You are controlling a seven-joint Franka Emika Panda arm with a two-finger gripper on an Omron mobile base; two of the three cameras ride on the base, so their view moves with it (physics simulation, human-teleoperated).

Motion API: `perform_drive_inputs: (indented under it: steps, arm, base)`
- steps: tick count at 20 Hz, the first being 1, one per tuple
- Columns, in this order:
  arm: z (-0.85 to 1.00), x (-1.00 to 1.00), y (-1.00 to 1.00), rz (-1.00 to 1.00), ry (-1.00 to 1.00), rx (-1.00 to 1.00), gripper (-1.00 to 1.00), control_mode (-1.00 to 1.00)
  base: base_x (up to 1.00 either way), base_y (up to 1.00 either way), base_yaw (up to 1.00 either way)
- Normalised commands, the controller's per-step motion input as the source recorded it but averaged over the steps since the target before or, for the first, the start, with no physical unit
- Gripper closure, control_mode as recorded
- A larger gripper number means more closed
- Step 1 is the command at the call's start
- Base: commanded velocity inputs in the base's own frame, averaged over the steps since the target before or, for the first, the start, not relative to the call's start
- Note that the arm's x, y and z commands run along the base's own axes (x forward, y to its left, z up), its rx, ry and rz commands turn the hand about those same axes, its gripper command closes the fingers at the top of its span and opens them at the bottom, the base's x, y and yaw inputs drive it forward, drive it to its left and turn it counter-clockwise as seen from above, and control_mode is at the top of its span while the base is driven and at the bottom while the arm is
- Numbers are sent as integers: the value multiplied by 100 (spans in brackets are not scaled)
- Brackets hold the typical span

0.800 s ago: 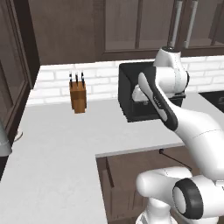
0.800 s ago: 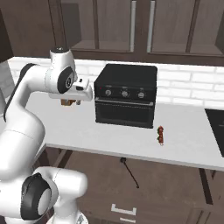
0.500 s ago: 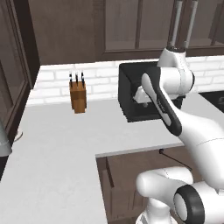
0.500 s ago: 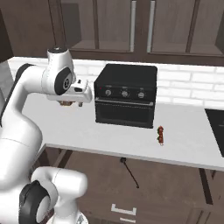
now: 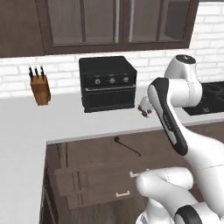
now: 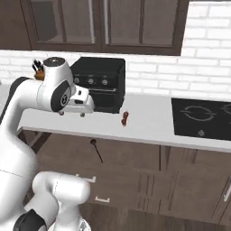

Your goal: Pick the ladle from the drawer and place it on the counter.

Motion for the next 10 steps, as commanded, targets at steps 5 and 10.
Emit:
perform_drive_inputs:
  steps: [5, 10]
  arm:
    - [0, 0, 0, 0, 0, 0, -100, 100]
    - [0, 0, 0, 0, 0, 0, -100, 100]
  base:
    - [-8, -100, -6]
    - [5, -100, 0]
